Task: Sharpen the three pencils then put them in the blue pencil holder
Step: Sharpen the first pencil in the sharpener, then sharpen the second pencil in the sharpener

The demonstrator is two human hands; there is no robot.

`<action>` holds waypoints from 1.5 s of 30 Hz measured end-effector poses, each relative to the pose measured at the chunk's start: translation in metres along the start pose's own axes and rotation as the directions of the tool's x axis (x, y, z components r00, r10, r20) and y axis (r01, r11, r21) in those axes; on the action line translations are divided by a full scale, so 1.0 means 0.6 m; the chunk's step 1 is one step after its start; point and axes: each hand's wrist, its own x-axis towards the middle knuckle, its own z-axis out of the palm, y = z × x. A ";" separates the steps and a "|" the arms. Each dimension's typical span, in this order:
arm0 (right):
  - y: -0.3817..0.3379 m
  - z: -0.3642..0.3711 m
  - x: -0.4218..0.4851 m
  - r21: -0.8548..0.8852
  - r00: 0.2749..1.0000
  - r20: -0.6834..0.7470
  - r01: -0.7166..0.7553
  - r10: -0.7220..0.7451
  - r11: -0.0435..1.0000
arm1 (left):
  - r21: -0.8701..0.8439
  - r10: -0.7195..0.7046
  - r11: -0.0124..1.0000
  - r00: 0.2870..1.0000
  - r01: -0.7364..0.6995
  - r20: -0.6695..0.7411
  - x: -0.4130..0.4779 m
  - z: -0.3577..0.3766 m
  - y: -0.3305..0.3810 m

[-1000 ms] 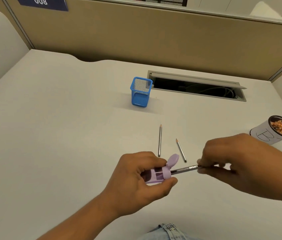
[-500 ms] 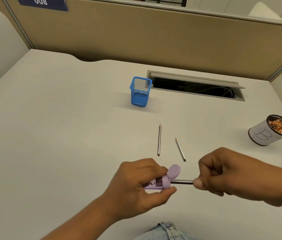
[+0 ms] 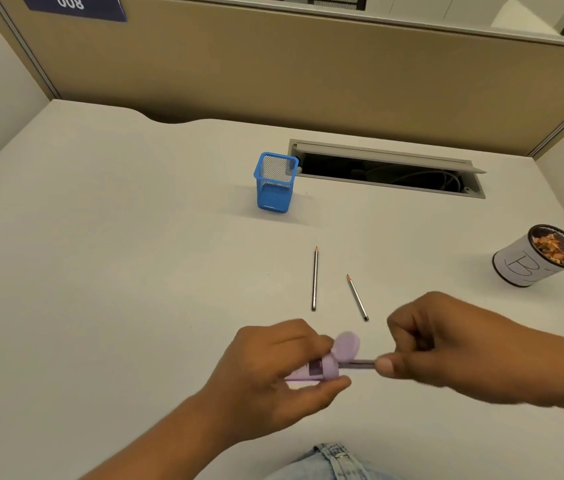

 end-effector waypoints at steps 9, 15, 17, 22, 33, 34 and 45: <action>0.015 0.000 -0.015 -0.809 0.774 -0.012 0.365 -0.633 0.461 | -0.230 -0.270 0.934 0.961 0.275 0.053 0.006 -0.003 0.003; 0.009 0.016 -0.021 -0.760 0.802 -0.039 0.363 -0.595 0.539 | -0.203 -0.209 0.956 0.977 0.212 0.039 0.010 -0.009 0.005; -0.004 0.021 -0.016 -0.319 0.974 -0.075 0.181 -0.215 0.930 | -0.082 -0.086 0.993 0.994 0.091 0.063 0.007 -0.009 -0.001; 0.001 0.012 -0.007 0.225 0.930 0.333 -0.241 0.158 0.944 | -0.028 0.096 0.995 0.989 -0.093 0.111 -0.004 -0.004 -0.015; 0.010 0.021 0.016 0.277 0.994 -0.038 -0.090 0.105 0.957 | -0.255 -0.344 0.918 0.929 0.303 -0.134 -0.005 -0.003 -0.045; 0.013 0.023 0.021 0.315 0.990 -0.074 -0.089 0.118 0.945 | -0.286 -0.379 0.900 0.914 0.328 -0.143 -0.008 -0.001 -0.046; 0.110 0.091 0.159 0.355 0.860 -0.383 -0.200 0.337 0.913 | -0.383 -0.526 0.809 0.841 0.446 -0.131 -0.011 0.019 -0.044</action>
